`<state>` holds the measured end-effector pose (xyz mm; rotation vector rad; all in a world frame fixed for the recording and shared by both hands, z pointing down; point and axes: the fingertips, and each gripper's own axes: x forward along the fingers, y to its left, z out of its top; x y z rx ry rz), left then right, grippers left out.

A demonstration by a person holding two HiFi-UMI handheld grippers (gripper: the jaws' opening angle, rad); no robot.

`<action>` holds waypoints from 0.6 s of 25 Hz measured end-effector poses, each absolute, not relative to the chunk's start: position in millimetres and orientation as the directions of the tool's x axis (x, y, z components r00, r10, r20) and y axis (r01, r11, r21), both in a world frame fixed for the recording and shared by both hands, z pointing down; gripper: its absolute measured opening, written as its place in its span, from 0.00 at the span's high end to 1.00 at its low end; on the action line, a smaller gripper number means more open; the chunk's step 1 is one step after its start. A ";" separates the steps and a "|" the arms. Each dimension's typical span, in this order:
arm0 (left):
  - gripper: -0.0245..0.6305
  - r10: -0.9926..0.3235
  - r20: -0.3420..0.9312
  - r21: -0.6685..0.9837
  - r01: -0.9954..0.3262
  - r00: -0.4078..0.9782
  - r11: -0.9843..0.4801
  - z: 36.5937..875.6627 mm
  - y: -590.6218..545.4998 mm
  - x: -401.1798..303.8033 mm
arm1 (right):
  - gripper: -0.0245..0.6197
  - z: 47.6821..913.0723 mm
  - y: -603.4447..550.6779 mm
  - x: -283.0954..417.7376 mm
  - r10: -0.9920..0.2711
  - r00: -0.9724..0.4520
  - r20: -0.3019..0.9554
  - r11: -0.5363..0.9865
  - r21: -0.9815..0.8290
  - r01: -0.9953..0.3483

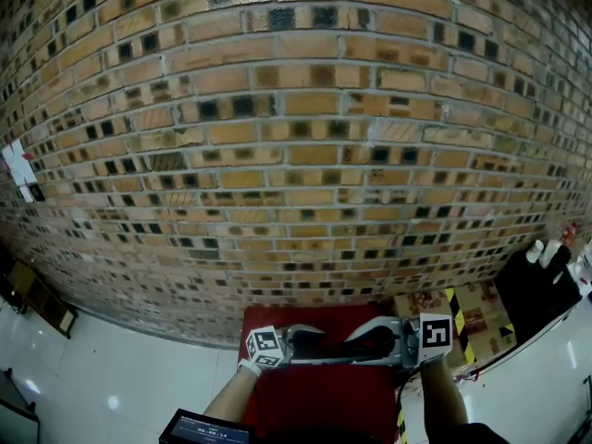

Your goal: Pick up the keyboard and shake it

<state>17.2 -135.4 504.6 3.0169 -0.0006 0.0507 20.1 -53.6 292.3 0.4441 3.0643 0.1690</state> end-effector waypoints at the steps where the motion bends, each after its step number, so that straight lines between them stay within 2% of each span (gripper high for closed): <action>1: 0.62 -0.001 0.034 0.131 -0.006 0.999 -0.991 505.2 -136.2 16.9 | 0.84 292.4 -56.3 20.4 0.276 -0.961 -0.030 0.957 0.107 0.271; 15: 0.62 0.011 0.037 0.146 0.006 0.999 -0.989 504.7 -131.7 25.7 | 0.84 290.0 -48.1 23.3 0.245 -0.969 -0.017 0.965 0.104 0.242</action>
